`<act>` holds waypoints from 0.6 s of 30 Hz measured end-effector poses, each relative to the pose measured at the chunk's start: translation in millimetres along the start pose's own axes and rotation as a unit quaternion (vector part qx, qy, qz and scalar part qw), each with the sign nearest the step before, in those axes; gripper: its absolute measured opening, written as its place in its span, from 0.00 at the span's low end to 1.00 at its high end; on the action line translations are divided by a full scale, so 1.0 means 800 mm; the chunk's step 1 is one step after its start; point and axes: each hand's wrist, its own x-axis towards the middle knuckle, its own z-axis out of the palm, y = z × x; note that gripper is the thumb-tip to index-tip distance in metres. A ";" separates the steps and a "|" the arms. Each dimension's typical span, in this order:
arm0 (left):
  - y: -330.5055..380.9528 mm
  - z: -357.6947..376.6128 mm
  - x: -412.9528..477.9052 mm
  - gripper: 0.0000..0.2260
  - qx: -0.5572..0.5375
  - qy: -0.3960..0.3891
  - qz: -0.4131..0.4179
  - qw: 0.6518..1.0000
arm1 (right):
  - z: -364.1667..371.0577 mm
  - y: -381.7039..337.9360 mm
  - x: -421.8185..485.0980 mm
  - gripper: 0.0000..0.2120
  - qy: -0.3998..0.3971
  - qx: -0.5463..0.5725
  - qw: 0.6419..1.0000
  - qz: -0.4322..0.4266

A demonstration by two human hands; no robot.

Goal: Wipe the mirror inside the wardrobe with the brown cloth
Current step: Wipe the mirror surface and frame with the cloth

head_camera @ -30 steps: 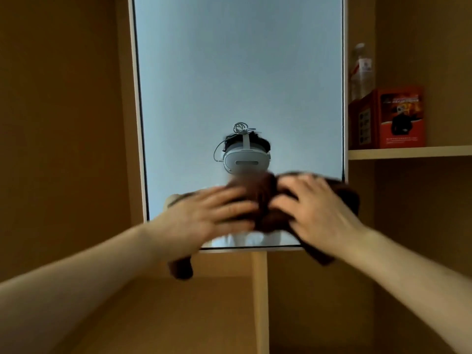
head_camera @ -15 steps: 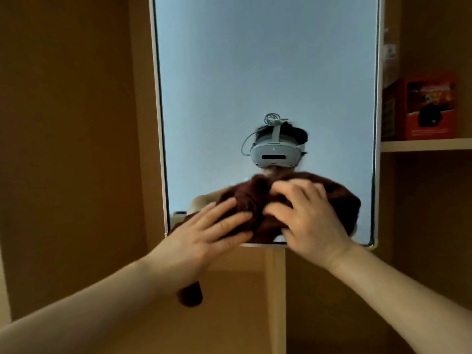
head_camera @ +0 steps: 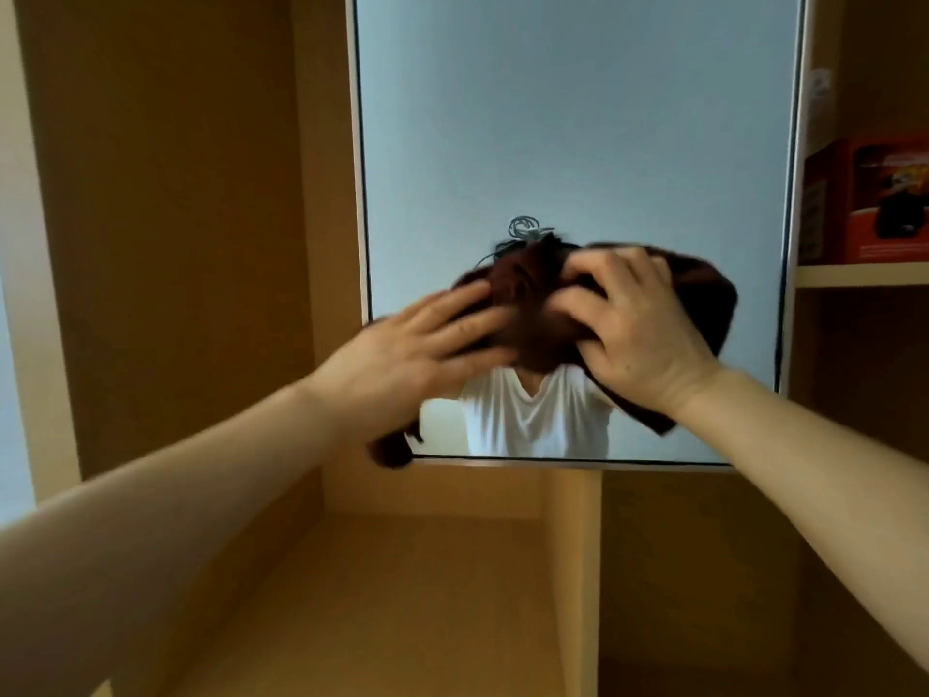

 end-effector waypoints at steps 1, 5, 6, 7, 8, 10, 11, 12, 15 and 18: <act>-0.012 -0.007 0.003 0.25 0.010 0.006 -0.012 1.000 | 0.000 -0.001 0.016 0.12 0.006 0.005 1.000 0.016; -0.005 -0.004 -0.009 0.27 0.003 0.011 -0.052 0.999 | 0.004 -0.012 0.025 0.12 0.023 0.024 0.999 0.031; 0.008 0.005 -0.017 0.31 -0.011 0.003 -0.065 0.998 | 0.006 -0.016 0.018 0.12 0.019 0.024 0.999 0.018; 0.022 0.013 -0.025 0.33 -0.023 -0.003 -0.071 0.997 | 0.008 -0.021 0.010 0.12 0.013 0.025 1.000 0.005; 0.035 0.020 -0.034 0.32 -0.031 -0.009 -0.067 0.997 | 0.010 -0.027 -0.001 0.11 0.002 0.028 1.000 -0.006; 0.053 0.030 -0.052 0.29 -0.039 -0.025 -0.045 0.998 | 0.014 -0.043 -0.030 0.12 -0.030 0.038 0.999 -0.021; 0.060 0.032 -0.061 0.29 -0.036 -0.040 -0.028 0.998 | 0.017 -0.052 -0.046 0.13 -0.052 0.041 0.997 -0.029; 0.066 0.032 -0.069 0.29 -0.032 -0.055 -0.009 0.998 | 0.019 -0.060 -0.061 0.15 -0.077 0.043 0.995 -0.037; 0.076 0.030 -0.085 0.29 -0.039 -0.106 0.013 0.994 | 0.022 -0.073 -0.089 0.18 -0.138 0.052 0.988 -0.044; 0.078 0.016 -0.084 0.28 -0.151 -0.097 -0.046 0.983 | 0.021 -0.072 -0.087 0.18 -0.155 0.053 0.986 -0.038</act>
